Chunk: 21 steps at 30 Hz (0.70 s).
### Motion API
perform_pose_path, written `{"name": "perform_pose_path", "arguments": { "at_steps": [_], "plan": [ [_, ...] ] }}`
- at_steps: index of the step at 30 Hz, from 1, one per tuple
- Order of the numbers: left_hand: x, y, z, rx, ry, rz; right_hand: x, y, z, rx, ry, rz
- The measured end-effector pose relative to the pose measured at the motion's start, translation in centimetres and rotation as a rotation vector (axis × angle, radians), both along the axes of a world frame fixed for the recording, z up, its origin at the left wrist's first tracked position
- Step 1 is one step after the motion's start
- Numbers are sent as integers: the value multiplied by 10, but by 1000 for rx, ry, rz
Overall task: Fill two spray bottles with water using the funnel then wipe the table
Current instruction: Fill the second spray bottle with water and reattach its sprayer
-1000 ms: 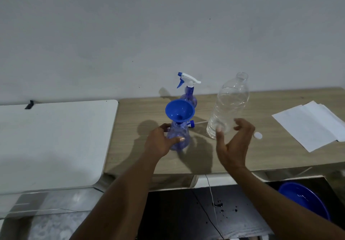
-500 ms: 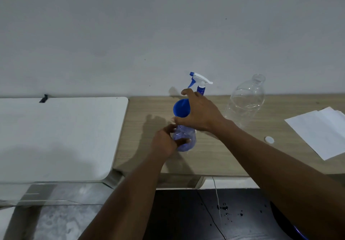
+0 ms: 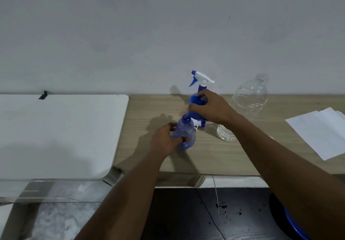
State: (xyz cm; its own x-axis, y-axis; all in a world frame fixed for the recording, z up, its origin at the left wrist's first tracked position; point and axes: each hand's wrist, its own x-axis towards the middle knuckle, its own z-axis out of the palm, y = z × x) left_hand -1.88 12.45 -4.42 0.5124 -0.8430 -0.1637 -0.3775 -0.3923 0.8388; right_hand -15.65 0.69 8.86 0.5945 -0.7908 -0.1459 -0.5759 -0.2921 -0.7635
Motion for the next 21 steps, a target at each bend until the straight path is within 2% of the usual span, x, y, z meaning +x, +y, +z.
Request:
{"name": "perform_pose_path", "arguments": {
  "at_steps": [3,6,9,13,15,17,21],
  "plan": [
    [-1,2,2,-11,2,-1,-11,1,-14,232,-196,-158],
    [-2,3,2,-11,16,-6,-19,4,-26,413,-277,-228],
    [-2,2,1,-21,23,0,-26,6,-45,689,-370,-277],
    [-2,4,0,-35,16,6,-32,14,-72,923,-667,-383],
    [-2,4,-1,-47,21,21,-36,14,-87,921,-785,-449],
    [-2,5,-2,-48,29,26,-39,12,-107,791,-768,-526],
    [-1,4,-1,-48,25,36,-48,25,-136,229,-311,-488]
  ]
}}
